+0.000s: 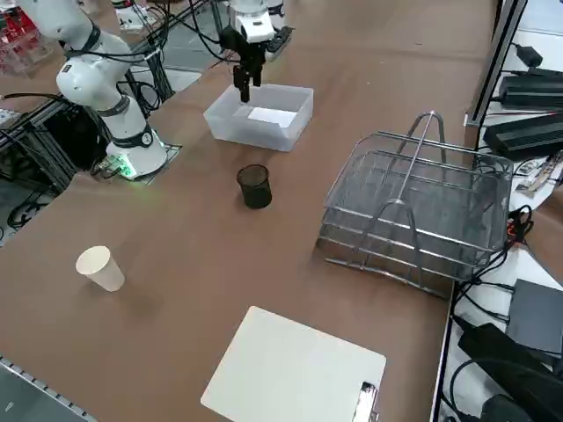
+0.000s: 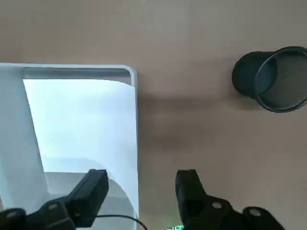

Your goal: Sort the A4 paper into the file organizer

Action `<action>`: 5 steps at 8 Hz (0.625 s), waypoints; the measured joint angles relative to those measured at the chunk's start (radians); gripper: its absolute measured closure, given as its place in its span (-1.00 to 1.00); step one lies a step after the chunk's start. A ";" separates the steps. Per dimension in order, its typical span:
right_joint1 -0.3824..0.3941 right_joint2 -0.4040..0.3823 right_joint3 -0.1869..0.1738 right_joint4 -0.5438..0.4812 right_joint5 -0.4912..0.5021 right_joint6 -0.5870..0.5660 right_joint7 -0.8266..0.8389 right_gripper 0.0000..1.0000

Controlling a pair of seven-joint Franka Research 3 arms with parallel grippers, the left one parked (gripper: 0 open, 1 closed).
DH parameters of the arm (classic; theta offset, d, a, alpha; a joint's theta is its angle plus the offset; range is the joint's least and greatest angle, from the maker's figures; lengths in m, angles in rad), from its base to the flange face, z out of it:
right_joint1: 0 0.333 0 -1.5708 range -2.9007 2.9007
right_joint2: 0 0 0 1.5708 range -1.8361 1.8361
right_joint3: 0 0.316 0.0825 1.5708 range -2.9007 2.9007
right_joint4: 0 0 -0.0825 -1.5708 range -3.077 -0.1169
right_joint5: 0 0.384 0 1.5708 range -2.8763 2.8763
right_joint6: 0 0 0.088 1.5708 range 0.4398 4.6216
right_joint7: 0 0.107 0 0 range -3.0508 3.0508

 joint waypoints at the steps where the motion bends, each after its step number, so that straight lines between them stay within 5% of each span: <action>1: 0.011 -0.002 0.006 -0.043 0.000 0.062 0.025 -0.71; 5: 0.046 -0.006 0.011 -0.167 0.000 0.206 0.062 -0.67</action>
